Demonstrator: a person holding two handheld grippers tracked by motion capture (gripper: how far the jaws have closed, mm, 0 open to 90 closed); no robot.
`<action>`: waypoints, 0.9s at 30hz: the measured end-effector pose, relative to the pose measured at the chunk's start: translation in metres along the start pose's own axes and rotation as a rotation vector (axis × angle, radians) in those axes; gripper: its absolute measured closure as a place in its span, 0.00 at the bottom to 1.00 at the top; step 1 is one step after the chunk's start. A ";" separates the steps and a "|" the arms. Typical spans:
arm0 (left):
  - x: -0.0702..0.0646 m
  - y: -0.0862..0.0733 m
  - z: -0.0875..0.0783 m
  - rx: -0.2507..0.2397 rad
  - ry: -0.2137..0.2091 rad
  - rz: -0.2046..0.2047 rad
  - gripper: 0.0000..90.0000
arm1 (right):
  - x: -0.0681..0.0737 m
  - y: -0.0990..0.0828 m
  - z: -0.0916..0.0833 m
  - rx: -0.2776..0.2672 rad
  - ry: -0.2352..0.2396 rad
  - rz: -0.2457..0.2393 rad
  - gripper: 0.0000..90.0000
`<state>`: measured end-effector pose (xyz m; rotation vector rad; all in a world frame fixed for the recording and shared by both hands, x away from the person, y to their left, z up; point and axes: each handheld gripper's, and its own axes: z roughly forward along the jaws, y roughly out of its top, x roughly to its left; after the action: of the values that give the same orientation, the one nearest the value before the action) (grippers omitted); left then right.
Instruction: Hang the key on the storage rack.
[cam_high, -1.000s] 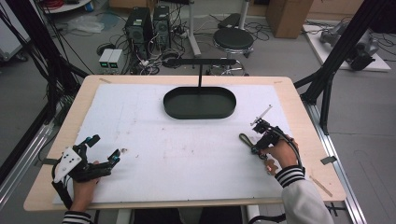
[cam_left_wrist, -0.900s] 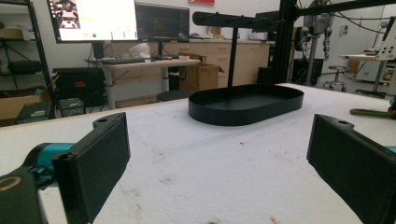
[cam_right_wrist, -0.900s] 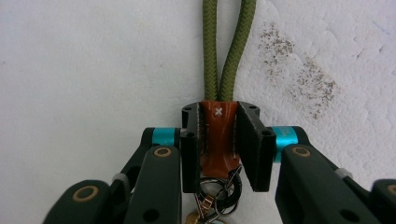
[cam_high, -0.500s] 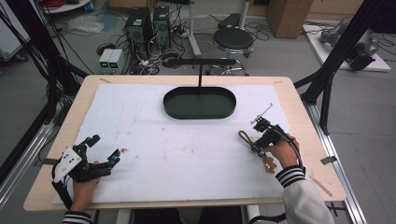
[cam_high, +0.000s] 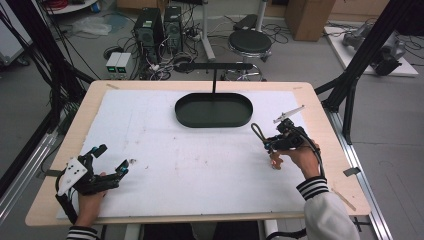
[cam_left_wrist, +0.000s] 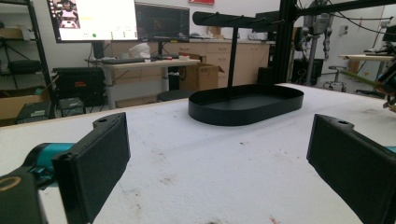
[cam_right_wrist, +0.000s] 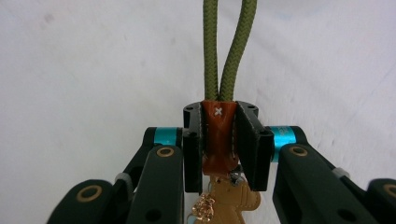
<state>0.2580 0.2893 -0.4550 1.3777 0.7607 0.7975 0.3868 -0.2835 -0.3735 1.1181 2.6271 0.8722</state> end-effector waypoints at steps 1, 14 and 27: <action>0.000 0.000 0.000 0.000 -0.001 0.000 0.07 | 0.001 0.001 -0.002 -0.016 0.000 0.010 0.81; 0.000 0.000 0.000 0.000 -0.001 0.000 0.07 | -0.001 0.005 -0.021 -0.301 -0.059 0.008 0.81; 0.000 0.000 0.000 0.002 -0.001 0.000 0.07 | 0.006 0.025 -0.033 -0.468 -0.138 -0.019 0.81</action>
<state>0.2581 0.2898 -0.4550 1.3801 0.7608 0.7959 0.3857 -0.2804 -0.3321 0.9809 2.1569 1.2682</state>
